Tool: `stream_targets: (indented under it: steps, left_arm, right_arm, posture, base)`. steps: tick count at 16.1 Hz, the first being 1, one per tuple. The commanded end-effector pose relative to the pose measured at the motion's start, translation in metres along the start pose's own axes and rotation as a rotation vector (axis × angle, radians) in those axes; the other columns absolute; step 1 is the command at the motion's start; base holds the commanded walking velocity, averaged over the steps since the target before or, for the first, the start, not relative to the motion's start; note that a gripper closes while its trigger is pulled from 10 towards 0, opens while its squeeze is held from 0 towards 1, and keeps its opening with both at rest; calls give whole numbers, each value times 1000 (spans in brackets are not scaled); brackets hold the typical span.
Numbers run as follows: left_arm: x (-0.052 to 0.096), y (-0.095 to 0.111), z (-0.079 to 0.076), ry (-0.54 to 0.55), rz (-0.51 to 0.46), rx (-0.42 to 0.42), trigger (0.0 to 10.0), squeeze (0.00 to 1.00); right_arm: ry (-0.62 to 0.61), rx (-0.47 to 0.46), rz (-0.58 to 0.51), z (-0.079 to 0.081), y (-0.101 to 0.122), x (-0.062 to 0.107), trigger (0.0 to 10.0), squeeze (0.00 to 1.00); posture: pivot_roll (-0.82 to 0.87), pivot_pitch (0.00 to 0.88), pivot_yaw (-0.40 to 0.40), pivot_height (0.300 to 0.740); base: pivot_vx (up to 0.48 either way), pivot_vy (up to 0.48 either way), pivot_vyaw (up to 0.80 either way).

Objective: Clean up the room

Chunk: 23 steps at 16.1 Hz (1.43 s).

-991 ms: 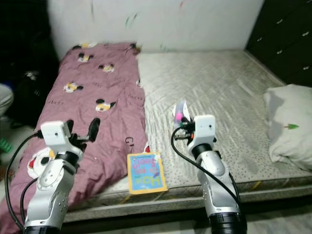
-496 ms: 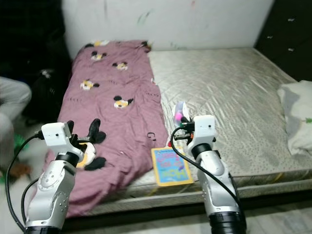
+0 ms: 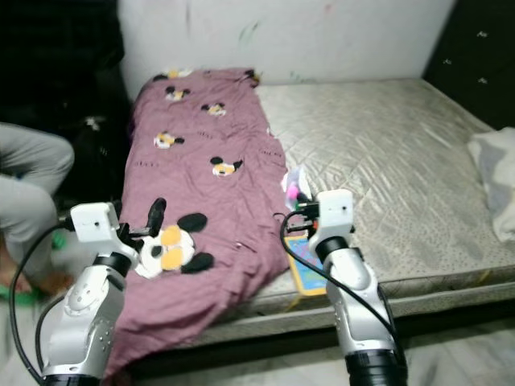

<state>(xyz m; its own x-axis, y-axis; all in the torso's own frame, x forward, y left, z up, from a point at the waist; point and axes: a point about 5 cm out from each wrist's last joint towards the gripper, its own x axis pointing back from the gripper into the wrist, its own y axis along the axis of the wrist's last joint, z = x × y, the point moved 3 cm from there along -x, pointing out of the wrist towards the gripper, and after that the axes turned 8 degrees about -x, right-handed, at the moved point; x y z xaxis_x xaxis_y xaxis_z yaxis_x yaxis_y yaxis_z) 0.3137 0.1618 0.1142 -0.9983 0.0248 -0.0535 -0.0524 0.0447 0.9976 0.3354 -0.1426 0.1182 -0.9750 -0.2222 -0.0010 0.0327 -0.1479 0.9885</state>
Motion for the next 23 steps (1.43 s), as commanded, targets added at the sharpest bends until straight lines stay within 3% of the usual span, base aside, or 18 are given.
stream_targets:
  steps: [1,5,23]
  left_arm:
    - [1,2,9,26,-7,-37,10000,0]
    - [0,1,9,26,-4,-44,10000,0]
    - [0,5,13,50,-17,-85,10000,0]
  right_arm:
    - [34,0,-24,11,6,-4,10000,0]
    - [53,7,-27,14,5,-4,10000,0]
    - [136,23,-36,30,6,-6,10000,0]
  posture:
    - [-100,0,-7,740]
    - [-100,0,-3,740]
    - [-95,0,-3,740]
  base:
    - [0,0,0]
    - [0,0,0]
    - [0,0,800]
